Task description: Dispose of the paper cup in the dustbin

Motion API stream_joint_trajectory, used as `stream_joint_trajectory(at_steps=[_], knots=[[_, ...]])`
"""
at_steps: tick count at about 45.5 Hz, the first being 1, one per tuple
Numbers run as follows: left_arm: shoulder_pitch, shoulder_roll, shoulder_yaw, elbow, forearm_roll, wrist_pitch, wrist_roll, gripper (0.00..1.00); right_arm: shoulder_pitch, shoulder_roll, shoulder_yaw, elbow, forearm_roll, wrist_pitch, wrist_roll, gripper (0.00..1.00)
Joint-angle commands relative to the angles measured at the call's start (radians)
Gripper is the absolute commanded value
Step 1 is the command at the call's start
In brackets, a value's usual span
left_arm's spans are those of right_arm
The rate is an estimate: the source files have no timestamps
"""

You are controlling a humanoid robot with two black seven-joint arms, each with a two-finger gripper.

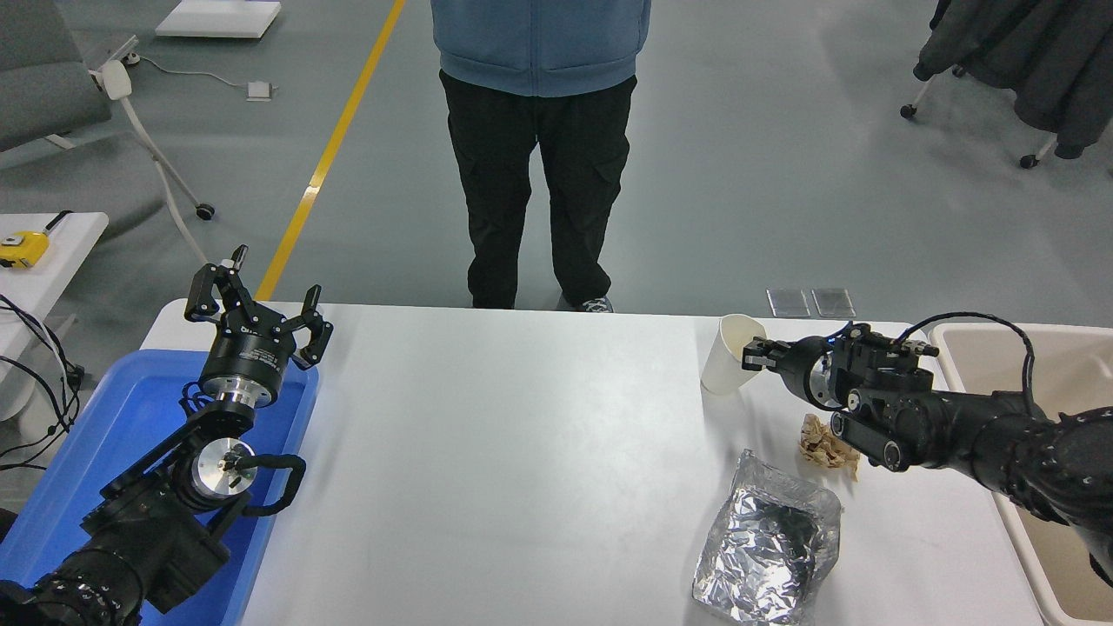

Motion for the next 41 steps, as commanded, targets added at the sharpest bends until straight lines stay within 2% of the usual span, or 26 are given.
stream_joint_trajectory(at_steps=[1,9,15,22,32,41], knots=[[0.0,0.0,0.0,0.0,0.0,0.0,0.0,1.0,0.005,-0.004,-0.004,-0.001,0.003,0.004,0.028,0.0],[0.0,0.0,0.0,0.0,0.0,0.0,0.0,1.0,0.037,-0.019,0.005,0.054,0.014,0.007,0.051,0.0],[0.0,0.0,0.0,0.0,0.0,0.0,0.0,1.0,0.114,-0.117,0.013,0.253,0.016,-0.002,0.049,0.0],[0.0,0.0,0.0,0.0,0.0,0.0,0.0,1.0,0.197,-0.216,0.009,0.38,0.014,0.001,0.049,0.0],[0.0,0.0,0.0,0.0,0.0,0.0,0.0,1.0,0.392,-0.416,-0.037,0.584,-0.013,0.073,0.078,0.0],[0.0,0.0,0.0,0.0,0.0,0.0,0.0,1.0,0.516,-0.522,-0.042,0.7,-0.018,0.145,0.088,0.0]])
